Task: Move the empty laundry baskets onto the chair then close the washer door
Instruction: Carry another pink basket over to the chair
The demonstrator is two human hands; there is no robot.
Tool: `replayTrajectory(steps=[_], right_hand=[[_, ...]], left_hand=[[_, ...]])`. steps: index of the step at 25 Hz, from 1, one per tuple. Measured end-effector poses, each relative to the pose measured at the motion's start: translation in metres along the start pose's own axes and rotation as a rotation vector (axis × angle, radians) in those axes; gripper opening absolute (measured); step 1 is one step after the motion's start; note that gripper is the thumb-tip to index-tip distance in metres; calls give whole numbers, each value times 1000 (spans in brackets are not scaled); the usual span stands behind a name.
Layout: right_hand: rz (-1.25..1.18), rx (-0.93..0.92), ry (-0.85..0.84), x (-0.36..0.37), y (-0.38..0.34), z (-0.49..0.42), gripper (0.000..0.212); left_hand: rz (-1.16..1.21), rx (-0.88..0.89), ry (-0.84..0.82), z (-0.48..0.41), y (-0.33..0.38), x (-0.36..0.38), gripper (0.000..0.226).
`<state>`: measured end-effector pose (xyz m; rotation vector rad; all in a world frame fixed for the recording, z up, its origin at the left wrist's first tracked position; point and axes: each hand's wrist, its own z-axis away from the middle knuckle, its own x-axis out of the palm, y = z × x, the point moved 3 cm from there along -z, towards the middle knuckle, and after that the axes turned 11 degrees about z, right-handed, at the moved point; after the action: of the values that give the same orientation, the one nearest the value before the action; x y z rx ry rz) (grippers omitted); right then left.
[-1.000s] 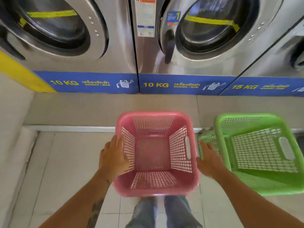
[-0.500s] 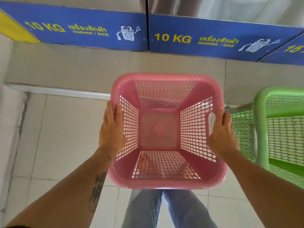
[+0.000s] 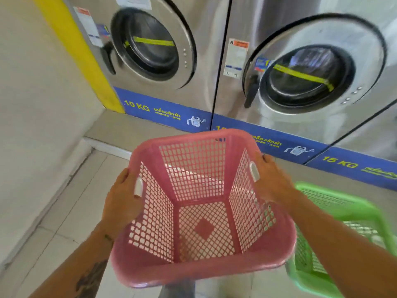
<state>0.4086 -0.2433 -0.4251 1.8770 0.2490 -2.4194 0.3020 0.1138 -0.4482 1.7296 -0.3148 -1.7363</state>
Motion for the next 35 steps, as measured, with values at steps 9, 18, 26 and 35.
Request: replayTrajectory(steps=[9,18,26,35], right_hand=[[101,-463,74,-79,-99,157,97],[165,-1044,68,-44,-342,420,97],[176,-1445,37,24,-553,725,67],[99,-1772,23,87,-776,943,83]], left_hand=[[77,-249,365,294,2,-129,86],[69,-627,780,684,-115,-220,81],[-134,-886,1086,1029,-190,-284,115],[-310,-1361,1212,1229,-284,-364,70]])
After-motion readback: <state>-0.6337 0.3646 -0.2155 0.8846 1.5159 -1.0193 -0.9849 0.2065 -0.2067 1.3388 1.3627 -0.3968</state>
